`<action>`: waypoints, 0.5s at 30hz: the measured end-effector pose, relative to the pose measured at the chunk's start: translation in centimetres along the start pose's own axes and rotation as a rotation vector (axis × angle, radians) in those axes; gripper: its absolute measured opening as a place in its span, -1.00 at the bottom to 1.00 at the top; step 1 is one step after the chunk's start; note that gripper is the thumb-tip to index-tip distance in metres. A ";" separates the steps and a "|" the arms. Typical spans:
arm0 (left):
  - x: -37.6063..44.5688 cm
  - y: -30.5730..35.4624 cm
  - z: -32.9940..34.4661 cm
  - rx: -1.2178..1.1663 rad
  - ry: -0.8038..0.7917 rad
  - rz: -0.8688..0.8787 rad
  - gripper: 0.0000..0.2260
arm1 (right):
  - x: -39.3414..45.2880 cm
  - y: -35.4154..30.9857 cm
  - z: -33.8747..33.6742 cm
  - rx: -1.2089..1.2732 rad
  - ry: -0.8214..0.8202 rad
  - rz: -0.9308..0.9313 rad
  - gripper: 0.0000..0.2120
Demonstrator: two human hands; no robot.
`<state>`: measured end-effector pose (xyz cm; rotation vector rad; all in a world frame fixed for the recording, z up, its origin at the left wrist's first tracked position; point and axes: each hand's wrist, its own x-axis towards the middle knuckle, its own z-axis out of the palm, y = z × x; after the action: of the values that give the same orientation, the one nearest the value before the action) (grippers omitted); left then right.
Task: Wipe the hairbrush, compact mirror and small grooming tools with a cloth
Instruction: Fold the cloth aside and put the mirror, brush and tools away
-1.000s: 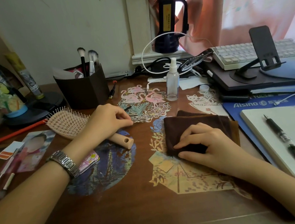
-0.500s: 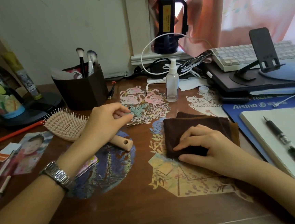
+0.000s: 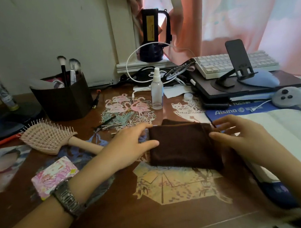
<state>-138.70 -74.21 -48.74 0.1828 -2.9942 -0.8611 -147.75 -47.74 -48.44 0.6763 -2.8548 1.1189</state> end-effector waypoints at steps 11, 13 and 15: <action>2.0 0.0 1.2 -0.431 0.077 -0.045 -0.70 | 1.1 0.2 0.7 0.063 -0.137 -0.033 -0.66; 2.4 0.1 1.5 -0.520 0.088 -0.075 -0.71 | 1.7 0.1 1.1 0.054 -0.165 -0.044 -0.64; 2.6 0.1 1.7 -0.601 0.134 -0.092 -0.73 | 2.5 0.0 1.3 0.054 -0.165 -0.069 -0.62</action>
<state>-141.36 -73.52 -50.15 0.3428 -2.4802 -1.6256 -149.79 -49.55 -48.99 0.9040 -2.9170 1.1868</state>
